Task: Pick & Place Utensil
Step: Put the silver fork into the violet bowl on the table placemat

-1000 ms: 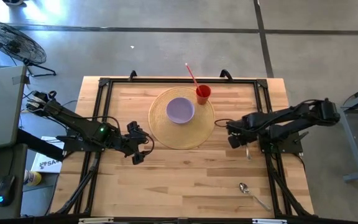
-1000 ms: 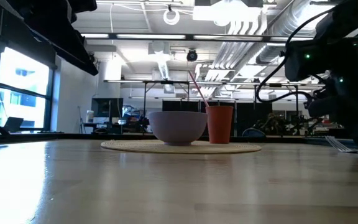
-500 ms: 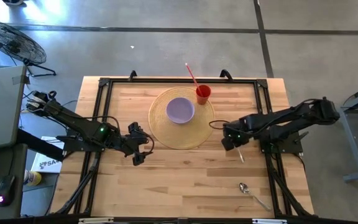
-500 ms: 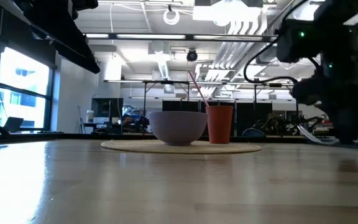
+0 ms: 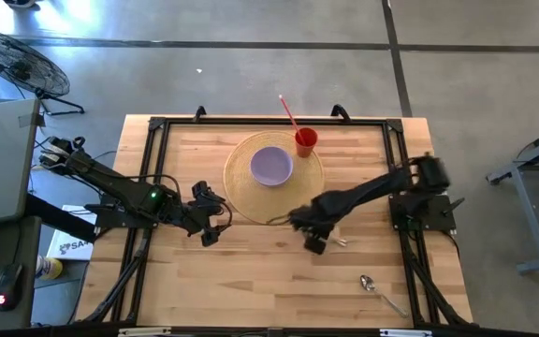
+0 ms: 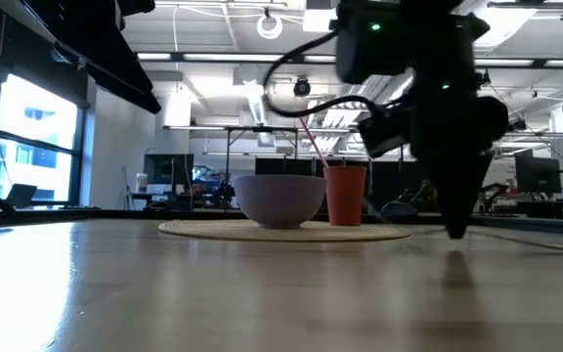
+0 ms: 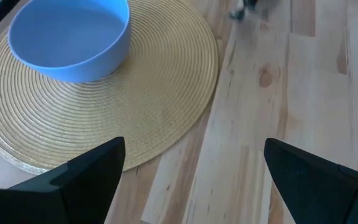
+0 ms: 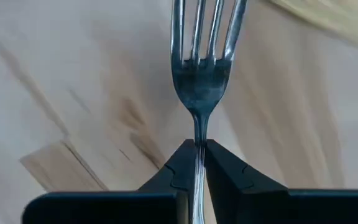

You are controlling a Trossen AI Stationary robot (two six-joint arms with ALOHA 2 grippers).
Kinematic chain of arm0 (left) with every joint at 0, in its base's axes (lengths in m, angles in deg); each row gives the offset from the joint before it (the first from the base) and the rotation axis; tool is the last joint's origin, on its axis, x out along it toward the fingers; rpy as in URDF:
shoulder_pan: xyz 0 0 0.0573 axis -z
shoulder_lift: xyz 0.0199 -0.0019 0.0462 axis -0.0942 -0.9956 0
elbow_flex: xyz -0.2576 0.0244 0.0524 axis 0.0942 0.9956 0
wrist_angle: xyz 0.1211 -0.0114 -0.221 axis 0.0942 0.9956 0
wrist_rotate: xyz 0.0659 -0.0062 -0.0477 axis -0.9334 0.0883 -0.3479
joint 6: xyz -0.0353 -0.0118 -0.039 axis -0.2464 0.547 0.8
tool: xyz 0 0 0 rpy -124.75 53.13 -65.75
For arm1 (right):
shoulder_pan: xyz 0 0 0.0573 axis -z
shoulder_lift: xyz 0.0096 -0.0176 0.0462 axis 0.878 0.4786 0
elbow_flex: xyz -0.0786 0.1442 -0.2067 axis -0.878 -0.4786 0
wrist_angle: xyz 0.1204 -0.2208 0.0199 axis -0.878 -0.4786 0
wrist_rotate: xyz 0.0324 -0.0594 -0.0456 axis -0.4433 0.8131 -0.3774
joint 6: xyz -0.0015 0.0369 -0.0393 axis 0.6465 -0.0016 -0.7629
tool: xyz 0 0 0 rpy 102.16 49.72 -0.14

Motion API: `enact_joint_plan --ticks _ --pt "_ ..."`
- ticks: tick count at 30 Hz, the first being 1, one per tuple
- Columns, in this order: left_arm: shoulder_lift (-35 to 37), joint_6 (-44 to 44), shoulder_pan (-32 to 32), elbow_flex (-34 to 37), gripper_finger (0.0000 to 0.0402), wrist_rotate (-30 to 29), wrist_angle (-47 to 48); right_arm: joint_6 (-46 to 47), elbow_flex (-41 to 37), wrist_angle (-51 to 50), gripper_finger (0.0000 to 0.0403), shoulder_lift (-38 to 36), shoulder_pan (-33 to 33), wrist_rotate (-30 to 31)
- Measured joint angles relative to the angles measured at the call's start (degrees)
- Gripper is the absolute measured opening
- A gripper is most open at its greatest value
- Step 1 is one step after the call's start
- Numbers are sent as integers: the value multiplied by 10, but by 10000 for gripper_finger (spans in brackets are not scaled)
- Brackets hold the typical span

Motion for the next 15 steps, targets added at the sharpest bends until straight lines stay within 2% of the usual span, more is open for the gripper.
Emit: enact_joint_plan --ticks 6,10,15 --pt "0 -1 0 0 378 0 0 -118 107 -46 15 99 -23 23" --pt "0 -1 0 0 378 0 1 -126 130 -38 28 110 -40 69" --pt "0 1 0 0 378 1 1 -125 130 -18 58 109 -72 158"
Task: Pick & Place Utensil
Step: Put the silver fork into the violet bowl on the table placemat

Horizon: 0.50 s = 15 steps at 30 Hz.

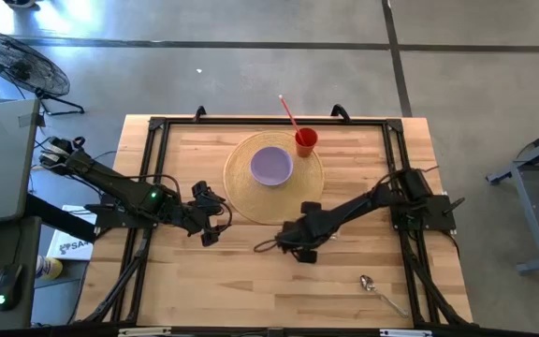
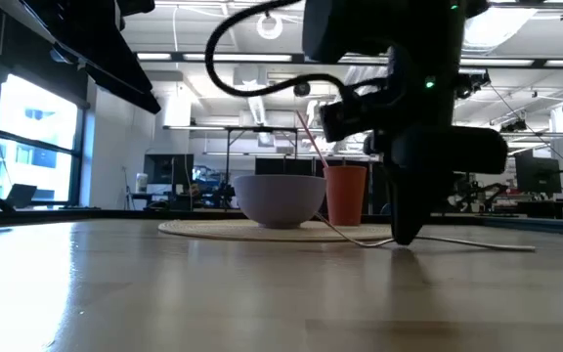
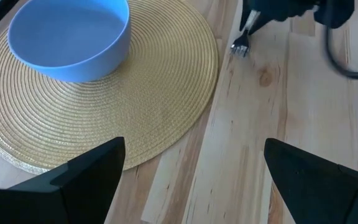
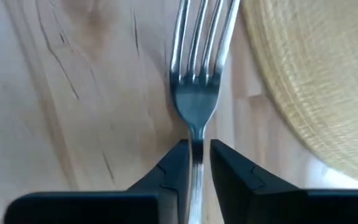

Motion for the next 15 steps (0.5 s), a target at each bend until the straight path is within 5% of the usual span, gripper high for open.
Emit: enact_joint_plan --ticks 15 --pt "0 0 0 0 378 1 0 21 -16 43 117 -35 -48 81"
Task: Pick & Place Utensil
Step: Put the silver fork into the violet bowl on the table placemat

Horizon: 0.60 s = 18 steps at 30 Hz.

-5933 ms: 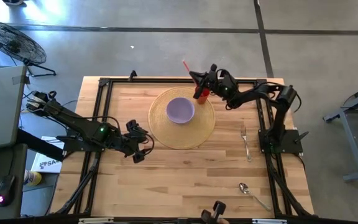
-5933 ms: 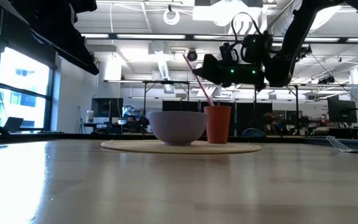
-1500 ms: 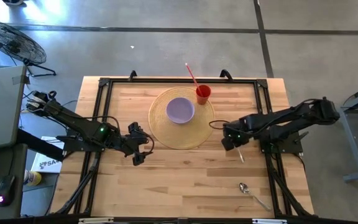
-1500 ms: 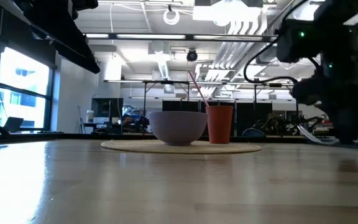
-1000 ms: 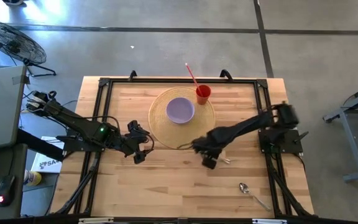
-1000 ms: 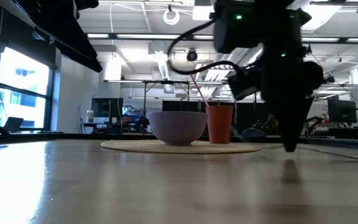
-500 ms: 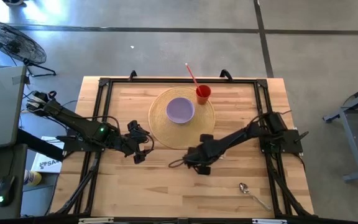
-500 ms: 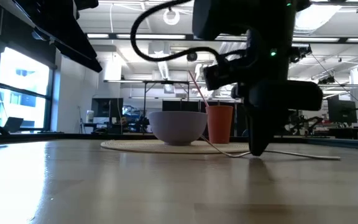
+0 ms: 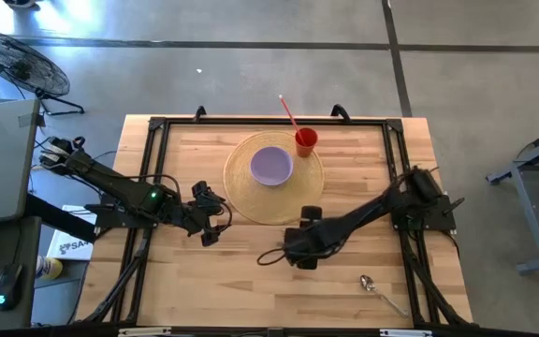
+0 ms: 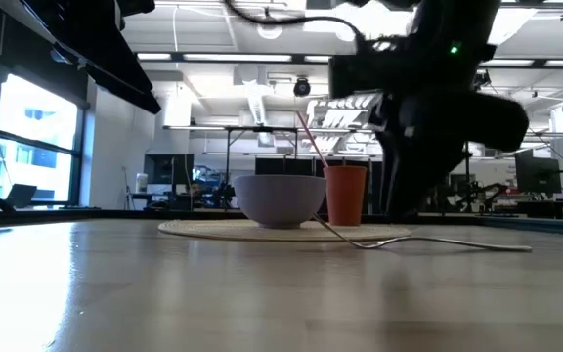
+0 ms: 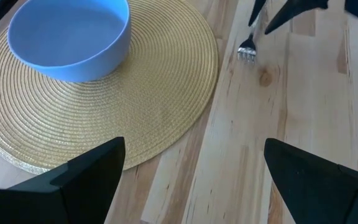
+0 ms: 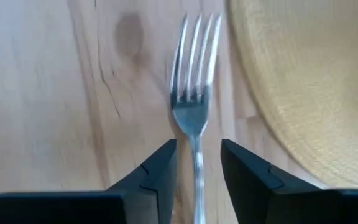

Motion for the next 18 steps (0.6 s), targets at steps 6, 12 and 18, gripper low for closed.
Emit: enact_joint_plan --ticks 6,12,18 --pt "0 0 0 0 378 0 2 -3 -134 187 130 -111 -10 15" --pt "0 0 0 0 378 6 -1 -24 -326 485 132 -186 -10 -5" --pt "0 0 0 0 378 15 -2 -28 -440 680 132 -188 0 -12"
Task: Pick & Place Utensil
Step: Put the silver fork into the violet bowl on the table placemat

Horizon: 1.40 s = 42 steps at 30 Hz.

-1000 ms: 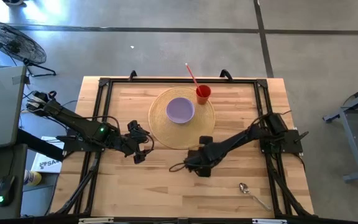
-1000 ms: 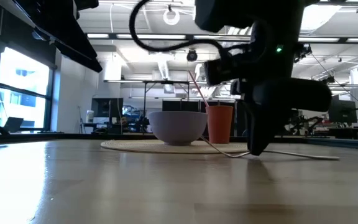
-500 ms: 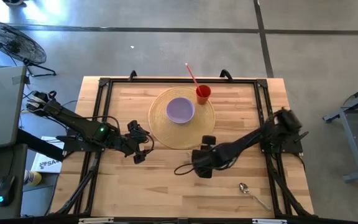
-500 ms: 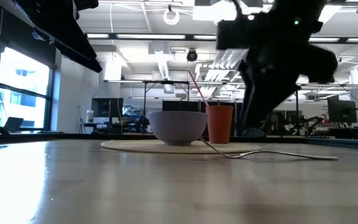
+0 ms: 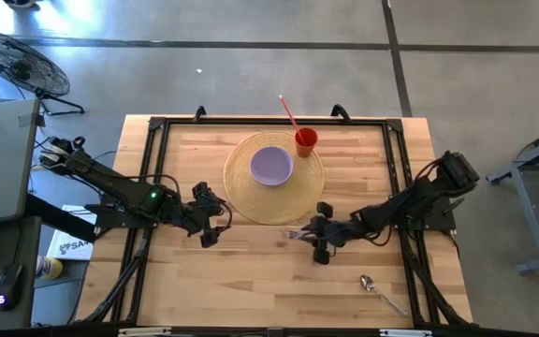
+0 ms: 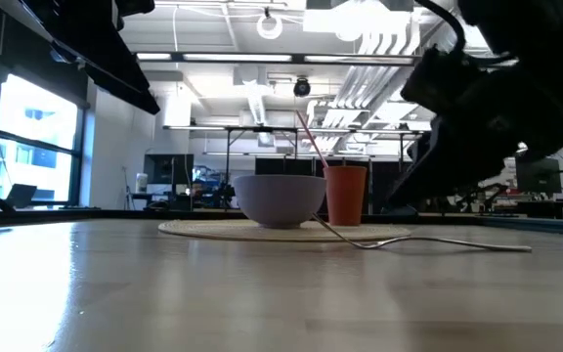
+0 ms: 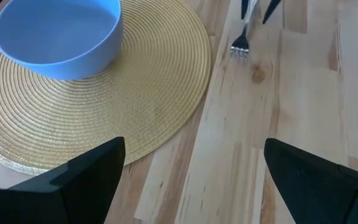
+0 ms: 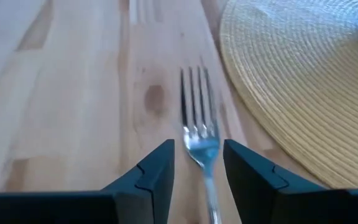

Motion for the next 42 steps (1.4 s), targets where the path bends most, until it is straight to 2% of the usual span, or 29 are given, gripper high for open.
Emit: enact_joint_plan --ticks 8,20,35,42 --pt "0 0 0 0 378 0 0 -35 -51 97 132 0 3 18" --pt "0 1 0 0 378 0 0 -49 -51 90 130 4 3 6" --pt "0 1 0 0 378 0 0 -47 -51 112 146 63 18 -32" --pt "0 1 0 0 378 0 0 -48 -50 130 138 79 18 -29"
